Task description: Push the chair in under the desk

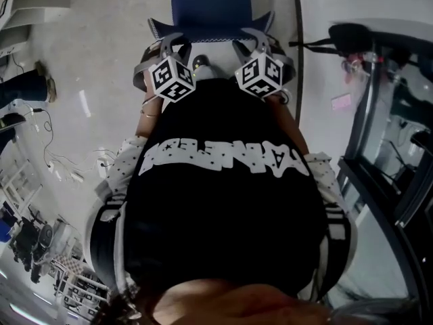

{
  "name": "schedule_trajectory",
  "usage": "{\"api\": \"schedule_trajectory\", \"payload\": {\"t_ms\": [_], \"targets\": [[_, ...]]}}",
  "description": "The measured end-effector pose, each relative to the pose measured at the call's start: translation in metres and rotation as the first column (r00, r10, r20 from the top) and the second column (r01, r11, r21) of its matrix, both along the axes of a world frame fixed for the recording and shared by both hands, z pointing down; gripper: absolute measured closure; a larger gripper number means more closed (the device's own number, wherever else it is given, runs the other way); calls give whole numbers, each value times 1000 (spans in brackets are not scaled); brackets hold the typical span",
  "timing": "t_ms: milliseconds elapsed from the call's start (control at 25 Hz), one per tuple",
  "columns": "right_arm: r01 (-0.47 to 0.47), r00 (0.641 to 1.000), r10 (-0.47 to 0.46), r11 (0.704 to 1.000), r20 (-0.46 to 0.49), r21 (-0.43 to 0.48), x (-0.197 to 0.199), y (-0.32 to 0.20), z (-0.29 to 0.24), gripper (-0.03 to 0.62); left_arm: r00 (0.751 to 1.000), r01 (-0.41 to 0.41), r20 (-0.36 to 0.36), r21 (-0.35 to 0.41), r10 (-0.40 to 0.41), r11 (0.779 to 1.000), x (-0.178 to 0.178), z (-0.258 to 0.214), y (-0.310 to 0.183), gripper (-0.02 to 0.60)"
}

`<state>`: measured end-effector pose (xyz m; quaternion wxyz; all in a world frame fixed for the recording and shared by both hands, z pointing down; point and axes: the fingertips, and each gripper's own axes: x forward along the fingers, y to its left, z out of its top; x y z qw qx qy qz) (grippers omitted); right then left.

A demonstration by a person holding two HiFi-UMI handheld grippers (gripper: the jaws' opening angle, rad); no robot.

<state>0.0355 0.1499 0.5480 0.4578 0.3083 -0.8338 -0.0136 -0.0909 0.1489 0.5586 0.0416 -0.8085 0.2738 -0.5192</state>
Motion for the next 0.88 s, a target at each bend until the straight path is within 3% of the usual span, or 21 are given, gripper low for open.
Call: {"api": "schedule_trajectory", "payload": {"t_ms": [560,880], "targets": [[2,1000,-2,1000,-23,13,3,-13,-4,437,1000,-28,0,21,28,999,2,-10,-20,440],[-35,999,35,999,-34,6,-19,-31,-4,439,998,-61,-18,21,61,998,-16,-8,-41,439]]}}
